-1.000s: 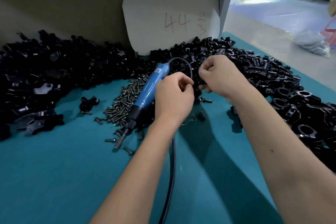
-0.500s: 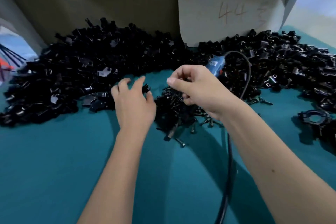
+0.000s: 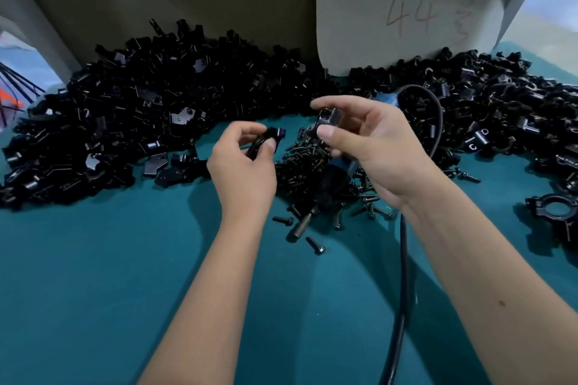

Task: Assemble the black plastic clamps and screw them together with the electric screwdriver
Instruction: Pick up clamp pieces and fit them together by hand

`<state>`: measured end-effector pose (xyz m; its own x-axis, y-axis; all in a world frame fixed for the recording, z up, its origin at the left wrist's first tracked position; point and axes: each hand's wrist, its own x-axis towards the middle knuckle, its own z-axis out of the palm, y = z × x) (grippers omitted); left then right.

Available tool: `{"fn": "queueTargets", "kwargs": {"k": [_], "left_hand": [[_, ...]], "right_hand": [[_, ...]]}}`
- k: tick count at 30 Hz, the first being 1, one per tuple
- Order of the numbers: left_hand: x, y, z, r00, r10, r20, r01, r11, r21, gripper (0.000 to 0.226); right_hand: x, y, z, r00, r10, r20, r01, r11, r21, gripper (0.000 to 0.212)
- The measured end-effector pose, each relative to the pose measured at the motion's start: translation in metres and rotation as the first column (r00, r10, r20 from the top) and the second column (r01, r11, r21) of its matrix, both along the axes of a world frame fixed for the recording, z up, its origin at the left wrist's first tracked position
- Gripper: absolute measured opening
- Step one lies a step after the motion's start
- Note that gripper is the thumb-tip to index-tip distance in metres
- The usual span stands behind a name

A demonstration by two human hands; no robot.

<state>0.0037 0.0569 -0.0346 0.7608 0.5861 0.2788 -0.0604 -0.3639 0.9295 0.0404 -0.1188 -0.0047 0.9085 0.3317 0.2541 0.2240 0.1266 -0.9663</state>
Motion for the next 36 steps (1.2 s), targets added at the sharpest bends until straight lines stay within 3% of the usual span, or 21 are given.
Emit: {"fn": "queueTargets", "kwargs": {"k": [2, 5, 7, 10, 16, 23, 28, 32, 34, 36], "left_hand": [[0.002, -0.008, 0.006, 0.99, -0.116, 0.086, 0.139, 0.922, -0.361, 0.022], [0.002, -0.017, 0.011, 0.947, -0.244, 0.21, 0.315, 0.568, -0.76, 0.022], [0.001, -0.018, 0.012, 0.902, -0.318, 0.294, 0.405, 0.381, -0.831, 0.022], [-0.002, -0.018, 0.014, 0.851, -0.375, 0.367, 0.482, 0.283, -0.829, 0.02], [-0.006, -0.018, 0.017, 0.813, -0.496, 0.305, 0.471, 0.252, -0.845, 0.039], [-0.004, -0.016, 0.014, 0.837, -0.462, 0.292, 0.44, 0.252, -0.862, 0.028], [-0.004, -0.018, 0.015, 0.836, -0.446, 0.321, 0.462, 0.253, -0.85, 0.022], [-0.004, -0.017, 0.014, 0.819, -0.404, 0.406, 0.514, 0.206, -0.832, 0.027], [-0.004, -0.016, 0.012, 0.821, -0.395, 0.413, 0.531, 0.26, -0.807, 0.036], [-0.003, -0.016, 0.008, 0.834, -0.402, 0.378, 0.536, 0.423, -0.731, 0.045]], "right_hand": [[-0.001, -0.004, 0.0, 0.998, 0.037, -0.06, -0.031, 0.994, 0.102, 0.029], [-0.001, -0.009, -0.002, 0.995, 0.014, -0.101, 0.002, 0.988, 0.153, 0.026], [0.001, -0.011, -0.003, 0.995, 0.017, -0.095, -0.002, 0.988, 0.155, 0.027], [0.003, -0.014, -0.003, 0.996, 0.058, -0.072, -0.047, 0.987, 0.153, 0.04], [0.005, -0.018, -0.005, 0.994, 0.078, -0.073, -0.069, 0.99, 0.127, 0.047], [0.005, -0.017, -0.005, 0.991, 0.102, -0.085, -0.093, 0.991, 0.1, 0.065], [0.005, -0.016, -0.008, 0.997, 0.077, -0.02, -0.076, 0.995, 0.066, 0.042], [0.005, -0.016, -0.009, 1.0, 0.002, 0.018, -0.002, 1.0, -0.015, 0.041], [0.006, -0.015, -0.009, 0.999, -0.035, -0.003, 0.035, 0.999, -0.01, 0.034], [0.007, -0.016, -0.009, 0.999, -0.045, 0.001, 0.045, 0.999, 0.029, 0.026]]}}
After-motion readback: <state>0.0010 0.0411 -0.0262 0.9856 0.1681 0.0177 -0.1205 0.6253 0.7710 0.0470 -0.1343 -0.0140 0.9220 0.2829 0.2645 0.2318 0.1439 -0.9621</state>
